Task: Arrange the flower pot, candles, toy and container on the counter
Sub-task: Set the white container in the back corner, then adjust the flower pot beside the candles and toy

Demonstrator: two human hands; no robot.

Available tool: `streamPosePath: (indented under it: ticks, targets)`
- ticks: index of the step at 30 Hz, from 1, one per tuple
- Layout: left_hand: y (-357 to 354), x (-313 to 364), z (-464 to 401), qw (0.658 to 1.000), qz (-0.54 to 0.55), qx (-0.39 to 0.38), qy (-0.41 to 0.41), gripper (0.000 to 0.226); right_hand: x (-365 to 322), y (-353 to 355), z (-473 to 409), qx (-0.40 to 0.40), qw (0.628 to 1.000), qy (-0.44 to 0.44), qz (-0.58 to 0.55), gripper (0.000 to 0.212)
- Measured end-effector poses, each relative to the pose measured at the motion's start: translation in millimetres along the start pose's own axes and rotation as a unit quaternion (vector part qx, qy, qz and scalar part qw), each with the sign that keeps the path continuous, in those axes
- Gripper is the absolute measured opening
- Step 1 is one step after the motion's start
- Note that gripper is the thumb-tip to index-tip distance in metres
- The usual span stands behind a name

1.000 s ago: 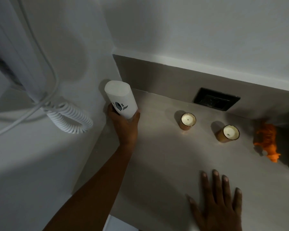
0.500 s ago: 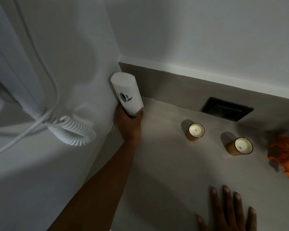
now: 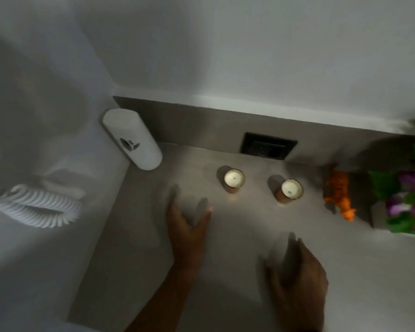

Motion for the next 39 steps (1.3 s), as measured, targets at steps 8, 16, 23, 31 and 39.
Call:
streamPosePath:
  ticks: [8, 16, 23, 31, 39]
  targets:
    - [-85, 38, -9, 0.983, -0.167, -0.050, -0.065, 0.078, -4, 2, -104, 0.098, 0.963, -0.104, -0.227, 0.089]
    - [-108, 40, -43, 0.976, -0.205, -0.051, -0.051, 0.060, -18, 4, -156, 0.108, 0.962, -0.061, -0.242, 0.064]
    - [-121, 50, -65, 0.971, -0.231, -0.046, -0.045, 0.062, -28, 6, -179, 0.110, 0.967, -0.035, -0.228, 0.059]
    - [-124, 48, -67, 0.966, -0.250, -0.049, -0.043, 0.067, -30, 3, -182, 0.117, 0.971, -0.032, -0.208, 0.059]
    - [-103, 30, -10, 0.941, -0.316, -0.105, -0.051, 0.127, -25, 4, -140, 0.026, 0.981, -0.041, -0.186, 0.091]
Point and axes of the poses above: each hand's wrist, its own z-axis away from the middle knuckle, its own y-axis out of the back of the hand, x = y × z, the point moved 8 cm from there along -z, towards the middle knuckle, and after that the axes turned 6 degrees about -x, right-handed, at the moved point
